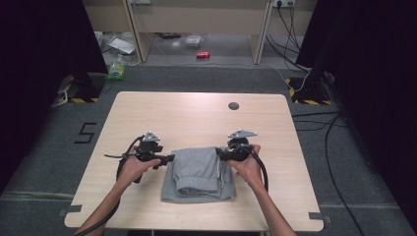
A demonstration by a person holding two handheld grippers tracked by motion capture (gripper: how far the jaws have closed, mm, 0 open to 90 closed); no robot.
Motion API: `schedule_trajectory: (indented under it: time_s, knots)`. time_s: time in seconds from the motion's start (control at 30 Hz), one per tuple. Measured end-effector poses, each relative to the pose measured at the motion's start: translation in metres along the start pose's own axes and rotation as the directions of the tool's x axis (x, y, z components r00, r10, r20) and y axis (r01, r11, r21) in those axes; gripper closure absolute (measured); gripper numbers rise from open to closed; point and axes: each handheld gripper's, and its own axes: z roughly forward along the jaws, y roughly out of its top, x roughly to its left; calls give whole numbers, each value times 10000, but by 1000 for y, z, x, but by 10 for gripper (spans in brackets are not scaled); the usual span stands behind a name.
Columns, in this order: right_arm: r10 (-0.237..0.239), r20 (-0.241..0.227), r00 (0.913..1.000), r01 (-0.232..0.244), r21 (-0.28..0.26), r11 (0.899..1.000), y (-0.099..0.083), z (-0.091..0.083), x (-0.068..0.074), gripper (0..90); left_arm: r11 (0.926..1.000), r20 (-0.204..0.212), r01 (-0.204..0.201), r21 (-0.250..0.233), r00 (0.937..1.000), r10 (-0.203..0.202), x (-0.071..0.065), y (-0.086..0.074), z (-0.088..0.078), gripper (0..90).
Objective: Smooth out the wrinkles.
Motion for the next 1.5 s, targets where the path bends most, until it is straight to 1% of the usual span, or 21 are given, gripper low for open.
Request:
schedule_trajectory:
  time_s: [0.17,0.23,0.27,0.37,0.4,0.43,0.5,0.53,0.6,0.67,0.7,0.73,0.77,0.8,0.93,1.0,1.1,1.17,1.3,1.33,1.5]
  knots:
    - [-90,198,9998,85,280,9996,-2,9,-3,400,10000,80,-23,61,10000,23,-4,1,7,305]
    - [73,179,9998,-79,355,9993,-5,11,-5,406,9999,21,-86,127,10000,86,-4,-1,10,318]
    - [6,170,9999,-13,408,9992,-6,12,-6,409,9999,-10,-95,126,10000,95,-4,-2,10,323]
    - [90,173,9998,-99,536,9985,-9,13,-5,428,9998,-45,-145,99,9999,146,-3,-3,12,342]
    - [44,178,9998,-54,567,9984,-10,14,-6,435,9998,-64,-176,98,9998,177,-4,-3,12,347]
    - [-7,222,9998,-8,658,9978,-11,15,-5,437,9994,-122,-302,145,9995,304,-5,-4,13,357]
    - [3,307,9995,-29,869,9962,-13,18,-5,441,9988,-232,-428,237,9988,434,-5,-6,16,370]
    - [138,271,9995,-163,946,9954,-15,19,-6,444,9984,-297,-488,280,9983,497,-4,-7,17,372]
    - [353,238,9991,-376,1054,9937,-18,21,-7,448,9980,-262,-509,365,9983,518,-4,-9,21,380]
    - [606,150,9981,-618,1050,9925,-20,22,-9,454,9979,-286,-569,299,9979,577,-5,-11,23,384]
    - [669,141,9977,-680,1050,9921,-21,22,-9,456,9975,-273,-626,343,9976,635,-5,-11,22,388]
    - [725,89,9973,-730,1054,9917,-21,22,-10,461,9977,-160,-594,322,9981,600,-6,-11,23,411]
    - [719,74,9974,-723,1023,9921,-22,22,-10,469,9976,-191,-632,265,9978,637,-7,-12,23,421]
    - [831,61,9965,-833,1038,9911,-23,23,-10,476,9971,-170,-722,235,9972,726,-8,-12,23,428]
    - [1003,-35,9949,-995,981,9902,-24,22,-10,525,9961,83,-861,196,9963,860,-13,-13,23,574]
    - [863,-34,9963,-856,929,9920,-24,22,-9,560,9960,188,-884,129,9959,881,-14,-14,23,634]
    - [839,-20,9965,-834,880,9926,-23,23,-7,610,9952,190,-973,42,9951,972,-16,-14,24,707]
    - [885,-70,9961,-877,791,9930,-23,24,-8,630,9945,138,-1045,49,9944,1044,-17,-13,24,725]
    - [1103,-238,9936,-1086,655,9919,-22,27,-15,644,9951,49,-992,-45,9951,992,-15,-11,28,743]
    - [1216,-221,9923,-1200,641,9907,-20,29,-17,645,9955,16,-949,-63,9955,949,-14,-9,29,745]
    - [1179,-57,9930,-1173,635,9911,-10,38,-24,645,9970,-65,-775,-31,9970,775,-6,-1,36,747]
